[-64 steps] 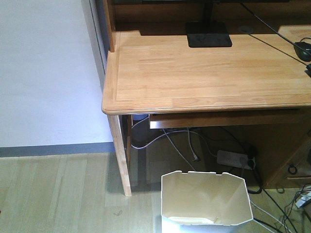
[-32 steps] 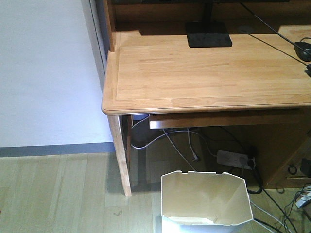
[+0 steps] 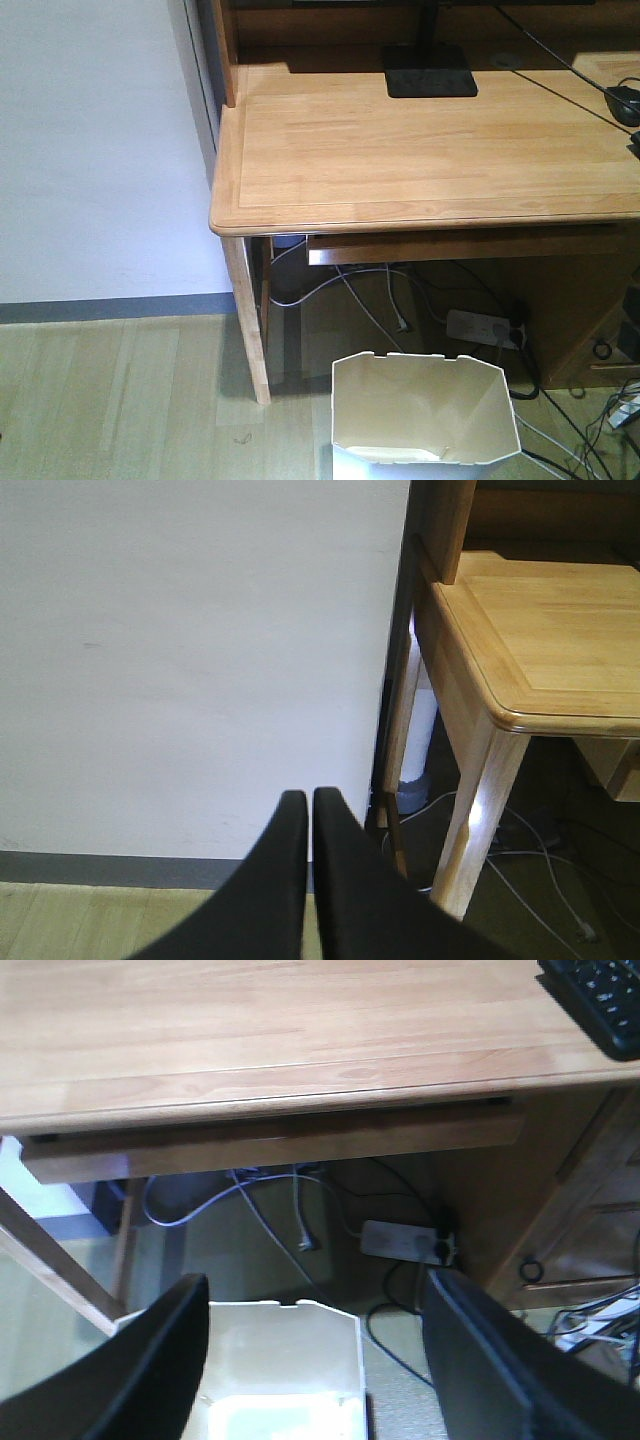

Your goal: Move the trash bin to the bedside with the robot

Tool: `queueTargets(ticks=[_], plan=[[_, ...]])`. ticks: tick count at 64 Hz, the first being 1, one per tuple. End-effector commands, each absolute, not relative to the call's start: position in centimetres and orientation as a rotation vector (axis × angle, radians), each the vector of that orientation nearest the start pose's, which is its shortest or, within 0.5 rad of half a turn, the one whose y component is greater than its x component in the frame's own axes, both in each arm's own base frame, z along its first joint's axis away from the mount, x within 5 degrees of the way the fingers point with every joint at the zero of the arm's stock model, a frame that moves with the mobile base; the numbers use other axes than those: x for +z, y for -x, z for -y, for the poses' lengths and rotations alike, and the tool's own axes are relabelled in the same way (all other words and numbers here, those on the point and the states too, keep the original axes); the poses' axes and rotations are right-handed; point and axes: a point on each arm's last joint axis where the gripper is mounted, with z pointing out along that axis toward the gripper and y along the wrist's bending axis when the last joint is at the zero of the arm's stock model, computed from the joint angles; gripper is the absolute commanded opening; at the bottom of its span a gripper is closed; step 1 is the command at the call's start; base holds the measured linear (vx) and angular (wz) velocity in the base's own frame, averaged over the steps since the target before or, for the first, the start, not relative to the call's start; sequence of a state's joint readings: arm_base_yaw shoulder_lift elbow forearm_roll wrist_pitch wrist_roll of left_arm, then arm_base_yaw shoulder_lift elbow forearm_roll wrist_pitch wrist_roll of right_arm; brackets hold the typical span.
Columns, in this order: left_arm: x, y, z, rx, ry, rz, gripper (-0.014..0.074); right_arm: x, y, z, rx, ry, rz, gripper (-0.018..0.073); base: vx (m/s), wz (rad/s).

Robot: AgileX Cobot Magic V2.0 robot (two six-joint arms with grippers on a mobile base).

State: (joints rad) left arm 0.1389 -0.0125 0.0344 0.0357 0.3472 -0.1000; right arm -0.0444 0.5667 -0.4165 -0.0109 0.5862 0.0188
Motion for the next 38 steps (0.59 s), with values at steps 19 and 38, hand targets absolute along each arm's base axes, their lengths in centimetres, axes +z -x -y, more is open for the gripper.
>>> queueTargets(ticks=[19,38], plan=[[17.6,-5.3,-0.8,0.054,0.191,-1.766,-0.0006,28.5,-13.9,0.6,0.005,-0.095,-2.21,0.0466,0.0,0.0],[17.6,-5.3,-0.8,0.054,0.191,-1.766,-0.0006,27.3,-20.2,0.8,-0.012,0.01,-2.507,0.0466,0.0,0.0]])
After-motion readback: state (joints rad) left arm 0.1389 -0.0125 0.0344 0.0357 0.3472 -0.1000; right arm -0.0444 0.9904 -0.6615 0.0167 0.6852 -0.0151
